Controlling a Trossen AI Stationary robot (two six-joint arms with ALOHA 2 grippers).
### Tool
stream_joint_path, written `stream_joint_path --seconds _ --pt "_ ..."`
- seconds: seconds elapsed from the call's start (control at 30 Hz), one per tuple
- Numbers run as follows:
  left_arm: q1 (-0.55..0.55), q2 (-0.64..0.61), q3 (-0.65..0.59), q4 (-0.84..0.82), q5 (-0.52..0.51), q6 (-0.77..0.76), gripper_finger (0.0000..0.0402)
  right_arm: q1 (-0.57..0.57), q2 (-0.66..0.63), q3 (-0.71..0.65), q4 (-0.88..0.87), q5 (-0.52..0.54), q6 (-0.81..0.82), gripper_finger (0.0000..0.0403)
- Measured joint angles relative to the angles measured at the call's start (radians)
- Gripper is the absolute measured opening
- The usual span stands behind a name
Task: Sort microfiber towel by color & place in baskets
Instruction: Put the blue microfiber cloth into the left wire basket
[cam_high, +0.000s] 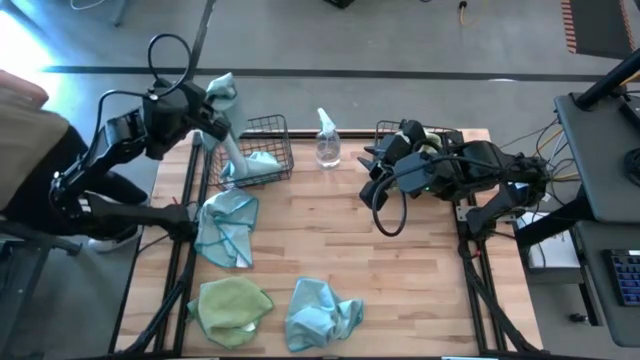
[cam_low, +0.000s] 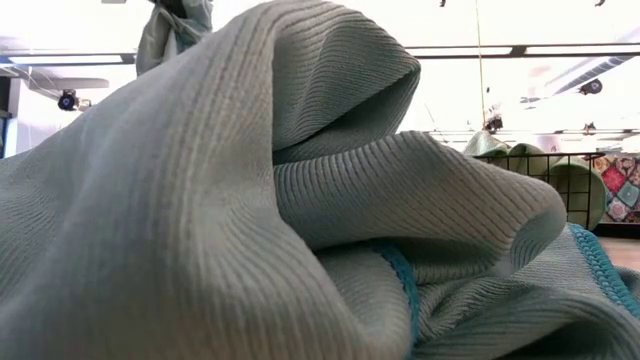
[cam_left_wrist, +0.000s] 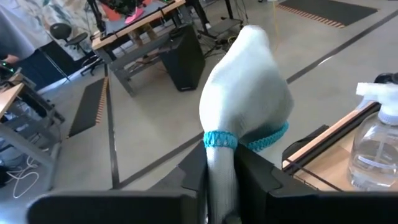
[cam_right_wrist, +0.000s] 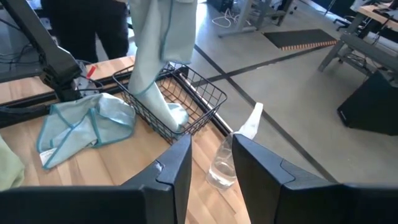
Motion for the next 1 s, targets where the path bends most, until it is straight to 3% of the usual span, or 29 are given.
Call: stream_joint_path --seconds 0.33,0.6,0.7,1.0 --pt "0.0 0.037 0.0 -0.098 0.004 -0.045 0.0127 0.0 0.007 0.0 -0.021 0.0 0.0 0.011" --pt "0.0 0.044 0.0 -0.111 0.042 -0.078 0.0149 0.0 0.007 0.0 -0.022 0.0 0.0 0.0102" --pt "0.0 0.041 0.0 -0.12 0.172 -0.083 0.0149 0.0 0.007 0.0 -0.022 -0.002 0.0 0.0103" --pt "-0.02 0.006 0.0 -0.194 0.725 -0.108 0.0149 0.0 0.007 -0.003 -0.024 -0.105 0.016 0.0094"
